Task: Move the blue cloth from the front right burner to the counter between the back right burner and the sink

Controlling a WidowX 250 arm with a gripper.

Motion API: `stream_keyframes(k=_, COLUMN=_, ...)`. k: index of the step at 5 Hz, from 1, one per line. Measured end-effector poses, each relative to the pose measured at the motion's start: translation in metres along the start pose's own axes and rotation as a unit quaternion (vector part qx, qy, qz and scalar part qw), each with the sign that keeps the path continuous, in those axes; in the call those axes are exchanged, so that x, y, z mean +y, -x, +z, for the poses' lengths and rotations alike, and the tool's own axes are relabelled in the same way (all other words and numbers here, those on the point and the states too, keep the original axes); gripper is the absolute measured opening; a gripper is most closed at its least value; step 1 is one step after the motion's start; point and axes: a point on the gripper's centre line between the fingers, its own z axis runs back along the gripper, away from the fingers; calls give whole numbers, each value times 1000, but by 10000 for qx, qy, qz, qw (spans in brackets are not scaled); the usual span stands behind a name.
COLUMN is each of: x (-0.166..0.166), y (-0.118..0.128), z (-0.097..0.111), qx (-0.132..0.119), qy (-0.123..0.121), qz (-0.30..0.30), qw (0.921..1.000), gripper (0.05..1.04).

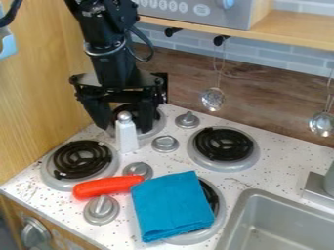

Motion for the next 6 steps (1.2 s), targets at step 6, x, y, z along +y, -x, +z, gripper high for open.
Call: stream_keyframes(k=6, x=1, y=3, z=-16, qx=148, qy=-40, qz=63, qw=9999, gripper=1005)
